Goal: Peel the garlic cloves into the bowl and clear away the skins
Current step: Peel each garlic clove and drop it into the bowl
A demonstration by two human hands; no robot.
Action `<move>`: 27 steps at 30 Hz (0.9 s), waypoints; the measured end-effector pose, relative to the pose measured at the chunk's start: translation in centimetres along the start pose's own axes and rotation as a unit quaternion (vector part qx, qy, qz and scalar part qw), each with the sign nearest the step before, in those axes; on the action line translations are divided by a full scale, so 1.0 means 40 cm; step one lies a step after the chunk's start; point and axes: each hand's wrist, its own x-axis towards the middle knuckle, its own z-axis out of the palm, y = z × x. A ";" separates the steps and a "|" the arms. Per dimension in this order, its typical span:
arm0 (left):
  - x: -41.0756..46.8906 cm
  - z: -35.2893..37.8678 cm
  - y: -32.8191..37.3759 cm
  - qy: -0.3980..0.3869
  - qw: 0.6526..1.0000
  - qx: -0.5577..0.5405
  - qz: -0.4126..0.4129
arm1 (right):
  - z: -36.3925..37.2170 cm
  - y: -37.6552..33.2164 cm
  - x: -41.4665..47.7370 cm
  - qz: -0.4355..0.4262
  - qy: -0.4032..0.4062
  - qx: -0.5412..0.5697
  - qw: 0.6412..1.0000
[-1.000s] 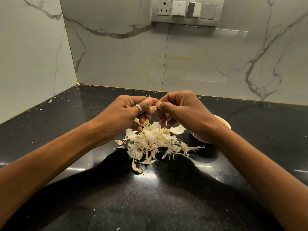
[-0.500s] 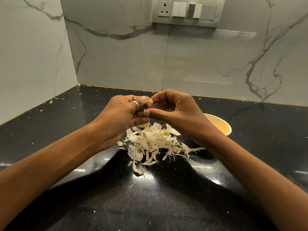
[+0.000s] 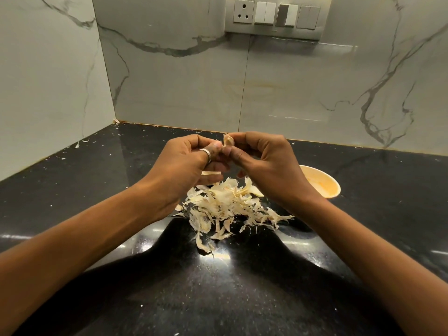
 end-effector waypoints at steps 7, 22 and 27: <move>0.007 -0.018 -0.002 0.006 0.978 0.170 0.118 | -0.005 0.005 0.005 -0.012 0.008 -0.089 0.996; 0.008 -0.020 0.009 -0.029 0.994 0.071 0.077 | -0.028 -0.006 0.011 0.028 -0.072 0.008 0.997; 0.009 -0.022 0.006 -0.029 0.994 0.079 0.063 | -0.024 -0.001 0.011 0.043 -0.073 0.021 0.996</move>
